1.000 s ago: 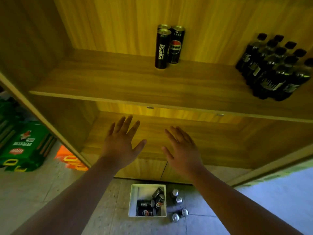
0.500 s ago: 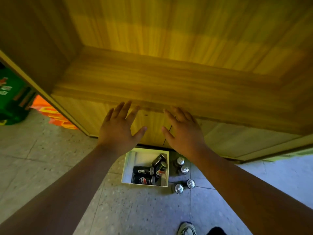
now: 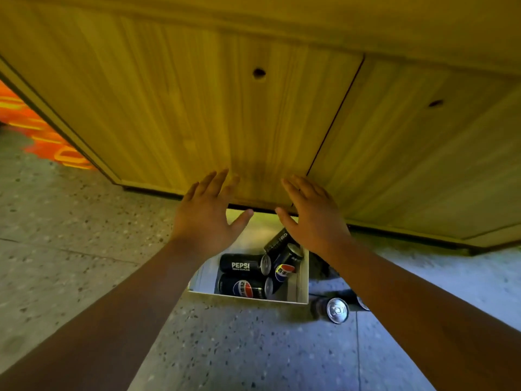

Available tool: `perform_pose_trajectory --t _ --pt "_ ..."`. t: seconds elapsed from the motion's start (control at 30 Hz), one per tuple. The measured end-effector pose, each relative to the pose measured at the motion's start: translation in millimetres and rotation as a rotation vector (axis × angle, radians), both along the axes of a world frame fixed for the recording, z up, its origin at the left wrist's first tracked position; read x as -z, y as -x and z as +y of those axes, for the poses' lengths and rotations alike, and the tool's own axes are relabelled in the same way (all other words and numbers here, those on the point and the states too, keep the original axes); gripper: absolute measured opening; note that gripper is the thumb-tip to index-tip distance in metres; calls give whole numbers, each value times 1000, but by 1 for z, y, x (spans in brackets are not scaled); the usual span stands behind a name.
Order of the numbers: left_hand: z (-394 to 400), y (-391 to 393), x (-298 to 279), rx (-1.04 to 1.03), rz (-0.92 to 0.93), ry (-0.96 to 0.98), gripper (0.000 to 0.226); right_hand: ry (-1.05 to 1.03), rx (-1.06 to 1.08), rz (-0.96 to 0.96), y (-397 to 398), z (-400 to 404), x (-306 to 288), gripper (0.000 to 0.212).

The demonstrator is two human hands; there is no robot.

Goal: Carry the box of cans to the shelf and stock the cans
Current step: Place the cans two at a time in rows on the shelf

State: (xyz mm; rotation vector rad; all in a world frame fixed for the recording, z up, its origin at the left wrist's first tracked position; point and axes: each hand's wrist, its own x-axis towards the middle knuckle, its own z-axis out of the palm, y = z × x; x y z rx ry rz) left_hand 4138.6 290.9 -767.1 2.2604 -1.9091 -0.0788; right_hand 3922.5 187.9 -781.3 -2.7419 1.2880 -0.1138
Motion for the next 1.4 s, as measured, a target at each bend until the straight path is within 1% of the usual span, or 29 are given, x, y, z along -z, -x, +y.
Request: perform_pose_trajectory --t 0.1,0.17,0.27,0.4,0.6,0.8,0.87,1.03,1.17,1.23,1.3,1.4 --pt "3 5 56 30 14 -42 81 -47 -25 49 5 -1 50 67" --pt "6 9 89 52 25 -75 81 -87 -58 86 10 -5 73 67" --pt "13 18 129 89 49 -142 82 -138 -125 139 19 -9 89 65" --pt "22 27 157 116 108 -229 84 -211 -132 161 27 -10 96 61" --pt "32 24 166 168 114 -305 83 -291 -193 261 43 -10 107 58" --pt "32 27 176 207 128 -351 83 -316 -236 298 54 -19 111 72" --pt "30 28 178 212 141 -372 82 -319 -252 341 52 -18 111 77" --pt "25 30 181 224 229 -437 81 -176 -348 456 44 -16 126 73" --pt "19 31 181 236 291 -471 81 -74 -398 586 31 -9 130 76" --pt "17 29 182 239 330 -495 81 -54 -385 605 25 -6 132 77" --pt "15 27 185 224 378 -515 82 -65 -368 635 22 -4 135 84" --pt "12 24 189 228 388 -560 84 -69 -367 639 25 -5 140 92"
